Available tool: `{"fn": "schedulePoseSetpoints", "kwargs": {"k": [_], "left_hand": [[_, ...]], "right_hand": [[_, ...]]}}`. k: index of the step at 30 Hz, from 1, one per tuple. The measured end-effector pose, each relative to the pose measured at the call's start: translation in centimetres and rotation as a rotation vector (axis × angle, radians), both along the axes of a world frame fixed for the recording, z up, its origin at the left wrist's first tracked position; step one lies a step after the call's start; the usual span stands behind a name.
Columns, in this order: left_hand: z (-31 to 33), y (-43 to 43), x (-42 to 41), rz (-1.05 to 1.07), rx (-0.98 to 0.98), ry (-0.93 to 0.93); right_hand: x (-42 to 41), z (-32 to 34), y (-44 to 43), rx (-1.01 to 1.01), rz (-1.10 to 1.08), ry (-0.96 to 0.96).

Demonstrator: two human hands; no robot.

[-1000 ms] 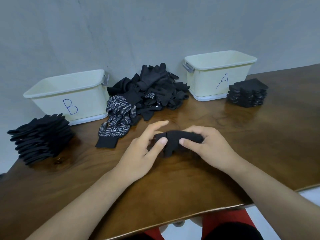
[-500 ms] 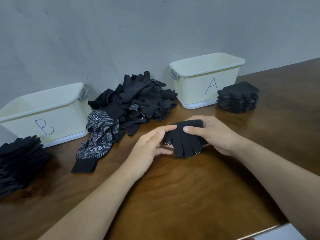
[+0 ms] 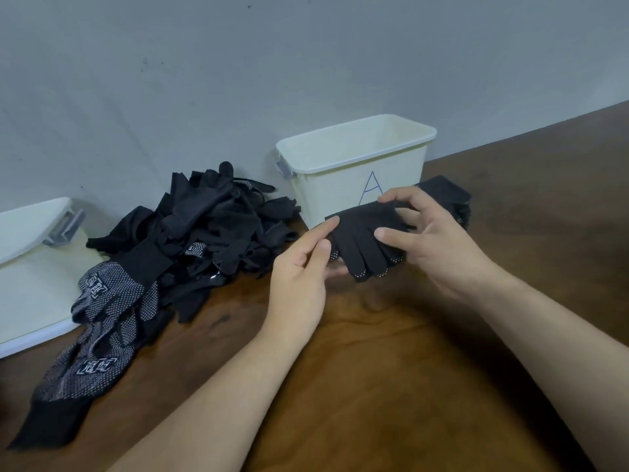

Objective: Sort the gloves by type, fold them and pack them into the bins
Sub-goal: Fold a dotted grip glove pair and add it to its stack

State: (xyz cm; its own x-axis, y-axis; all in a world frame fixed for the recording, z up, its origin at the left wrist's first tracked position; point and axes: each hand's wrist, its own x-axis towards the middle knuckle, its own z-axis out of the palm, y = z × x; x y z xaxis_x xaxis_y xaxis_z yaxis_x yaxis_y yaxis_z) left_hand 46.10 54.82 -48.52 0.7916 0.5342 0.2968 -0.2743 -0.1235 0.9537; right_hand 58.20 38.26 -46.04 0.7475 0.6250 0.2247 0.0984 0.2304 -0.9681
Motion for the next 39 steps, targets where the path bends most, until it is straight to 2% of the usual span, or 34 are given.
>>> {"fn": "schedulePoseSetpoints", "kwargs": {"k": [7,12,18,22,30,39], "left_hand": [[1.9,-2.9,6.6,-0.021,0.021,-0.067],[3.7,-3.8,10.8,-0.087,0.014,-0.045],[3.9,-2.8,13.7,-0.047,0.323,0.103],[2.8,-2.1,14.1,-0.041,0.454,0.178],[2.4,-2.7,13.7,0.002,0.513,0.221],[0.6,-2.0,14.4,0.01,0.622,0.259]], "right_hand": [[5.1,2.1,-3.0,-0.03,-0.119,-0.114],[9.5,4.0,-3.7,0.048,-0.294,-0.046],[13.4,4.2,-3.7,-0.084,-0.315,0.038],[14.4,2.9,-3.8,-0.159,-0.349,0.031],[14.2,2.5,-3.6,-0.237,-0.412,0.014],[13.1,1.8,-3.9,-0.568,-0.57,-0.3]]}}
